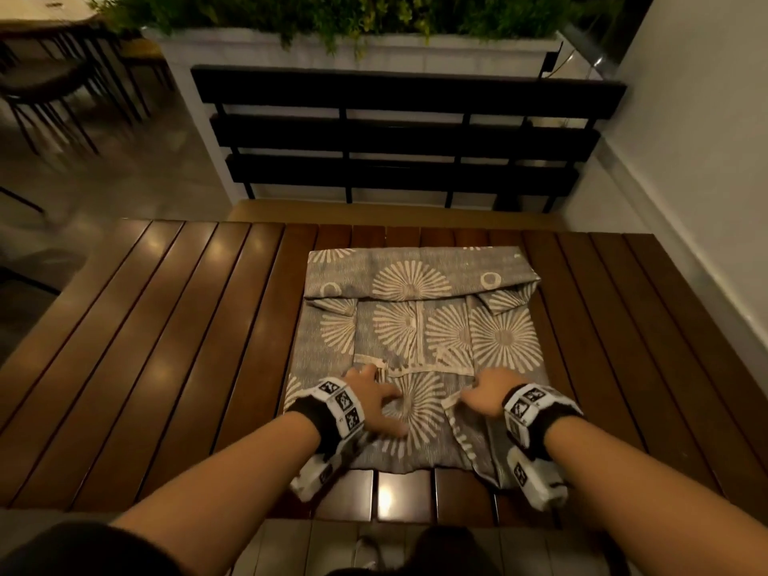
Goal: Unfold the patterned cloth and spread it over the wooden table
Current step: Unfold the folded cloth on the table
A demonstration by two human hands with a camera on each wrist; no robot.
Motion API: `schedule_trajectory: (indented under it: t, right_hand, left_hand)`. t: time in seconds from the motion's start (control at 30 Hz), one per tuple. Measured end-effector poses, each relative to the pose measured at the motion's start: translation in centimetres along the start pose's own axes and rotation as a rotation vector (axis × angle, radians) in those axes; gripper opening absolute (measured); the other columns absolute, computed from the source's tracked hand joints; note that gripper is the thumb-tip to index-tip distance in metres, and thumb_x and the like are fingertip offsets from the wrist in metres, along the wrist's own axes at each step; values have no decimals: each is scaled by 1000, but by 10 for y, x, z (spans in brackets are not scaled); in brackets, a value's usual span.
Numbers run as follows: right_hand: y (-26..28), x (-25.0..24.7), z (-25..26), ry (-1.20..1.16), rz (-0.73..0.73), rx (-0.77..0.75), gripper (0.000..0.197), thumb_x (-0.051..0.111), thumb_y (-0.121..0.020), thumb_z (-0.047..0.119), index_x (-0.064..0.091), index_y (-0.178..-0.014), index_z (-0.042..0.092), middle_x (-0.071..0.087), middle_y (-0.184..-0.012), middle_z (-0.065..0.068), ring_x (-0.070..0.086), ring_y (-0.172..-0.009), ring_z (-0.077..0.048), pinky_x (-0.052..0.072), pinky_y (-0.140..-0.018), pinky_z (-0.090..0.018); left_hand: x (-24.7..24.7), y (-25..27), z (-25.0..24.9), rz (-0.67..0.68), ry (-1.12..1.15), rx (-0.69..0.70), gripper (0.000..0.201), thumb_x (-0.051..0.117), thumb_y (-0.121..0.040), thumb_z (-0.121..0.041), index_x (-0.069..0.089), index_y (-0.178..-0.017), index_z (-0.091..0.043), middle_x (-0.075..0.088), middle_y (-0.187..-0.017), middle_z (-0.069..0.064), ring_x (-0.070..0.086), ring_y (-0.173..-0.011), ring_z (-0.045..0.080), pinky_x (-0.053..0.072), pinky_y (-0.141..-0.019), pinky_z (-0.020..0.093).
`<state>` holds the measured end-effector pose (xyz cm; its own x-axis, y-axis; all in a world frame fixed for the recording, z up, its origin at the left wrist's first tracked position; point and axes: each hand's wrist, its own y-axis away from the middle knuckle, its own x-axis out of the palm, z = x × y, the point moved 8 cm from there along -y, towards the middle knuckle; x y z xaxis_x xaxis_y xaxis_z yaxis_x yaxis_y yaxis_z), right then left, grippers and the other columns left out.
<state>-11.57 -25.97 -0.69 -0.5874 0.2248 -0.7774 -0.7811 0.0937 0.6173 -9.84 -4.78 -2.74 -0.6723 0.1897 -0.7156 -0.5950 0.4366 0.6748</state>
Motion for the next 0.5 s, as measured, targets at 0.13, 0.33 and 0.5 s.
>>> schedule_trajectory:
  t: [0.13, 0.33, 0.5]
  right_hand:
    - [-23, -37, 0, 67, -23, -6, 27, 45, -91, 38, 54, -83, 15, 54, -81, -8, 55, -77, -26, 43, -68, -32]
    - [-59, -96, -11, -38, -256, -47, 26, 44, -92, 27, 61, -108, 16, 63, -107, -9, 60, -94, -29, 51, -79, -36]
    - [-94, -154, -50, -117, -639, 65, 28, 47, -91, 27, 62, -109, 12, 52, -124, -12, 47, -114, -33, 43, -91, -43]
  left_hand:
    - [-67, -16, 22, -252, 280, 5, 68, 48, -78, -75, 48, -130, -32, 60, -117, 3, 60, -102, 25, 49, -82, 36]
    - [-121, -31, 110, -597, 699, -411, 55, 63, -86, -40, 44, -133, -19, 38, -138, 16, 47, -120, 37, 43, -97, 43]
    - [-120, -36, 154, -644, 1034, -786, 85, 70, -75, -45, 31, -144, -15, 35, -143, 19, 41, -127, 42, 40, -99, 50]
